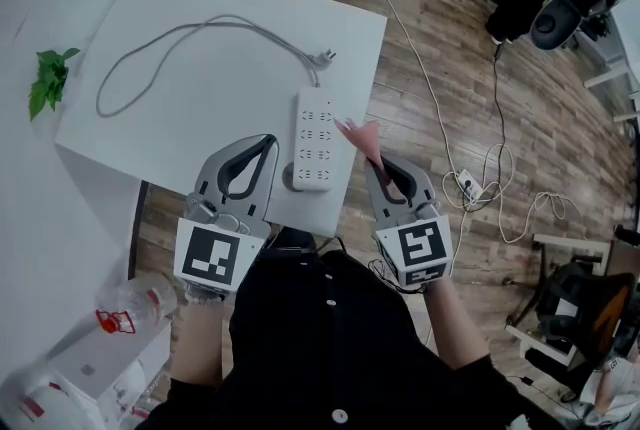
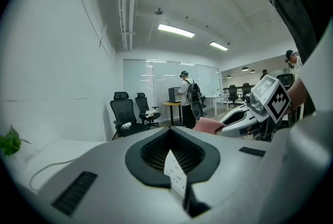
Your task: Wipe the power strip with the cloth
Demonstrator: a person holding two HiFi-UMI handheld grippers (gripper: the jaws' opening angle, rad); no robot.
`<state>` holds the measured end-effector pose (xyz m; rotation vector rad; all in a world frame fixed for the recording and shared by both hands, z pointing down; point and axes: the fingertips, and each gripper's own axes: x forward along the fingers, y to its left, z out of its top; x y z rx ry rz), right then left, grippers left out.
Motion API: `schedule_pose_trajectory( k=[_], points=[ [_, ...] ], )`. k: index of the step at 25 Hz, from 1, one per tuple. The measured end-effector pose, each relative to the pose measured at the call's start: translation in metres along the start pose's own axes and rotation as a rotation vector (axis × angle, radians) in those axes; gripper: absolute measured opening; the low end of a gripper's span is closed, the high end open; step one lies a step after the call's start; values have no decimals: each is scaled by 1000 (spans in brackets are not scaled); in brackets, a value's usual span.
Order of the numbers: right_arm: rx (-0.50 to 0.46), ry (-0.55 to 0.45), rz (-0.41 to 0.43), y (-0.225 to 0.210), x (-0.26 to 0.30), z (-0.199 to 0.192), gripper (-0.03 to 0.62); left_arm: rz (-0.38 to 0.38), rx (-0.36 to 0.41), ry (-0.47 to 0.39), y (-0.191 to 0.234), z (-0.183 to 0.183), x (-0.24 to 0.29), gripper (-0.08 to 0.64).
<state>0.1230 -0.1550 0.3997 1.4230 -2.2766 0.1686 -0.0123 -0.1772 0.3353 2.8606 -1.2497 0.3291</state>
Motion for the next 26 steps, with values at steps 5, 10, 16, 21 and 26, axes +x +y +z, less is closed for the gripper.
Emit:
schedule_pose_trajectory(
  k=[5, 10, 16, 21, 26],
  points=[
    [-6, 1, 3, 2, -1, 0, 55, 2, 0, -2, -1, 0, -2, 11],
    [-10, -5, 7, 3, 1, 3, 55, 7, -3, 1, 1, -2, -3, 11],
    [-14, -10, 13, 3, 2, 4, 55, 10, -1, 3, 0, -2, -3, 11],
    [-15, -10, 17, 4, 3, 6, 55, 11, 0, 3, 1, -1, -4, 11],
    [-13, -2, 21, 6, 3, 5, 55, 11, 0, 0, 1, 1, -4, 11]
  ],
)
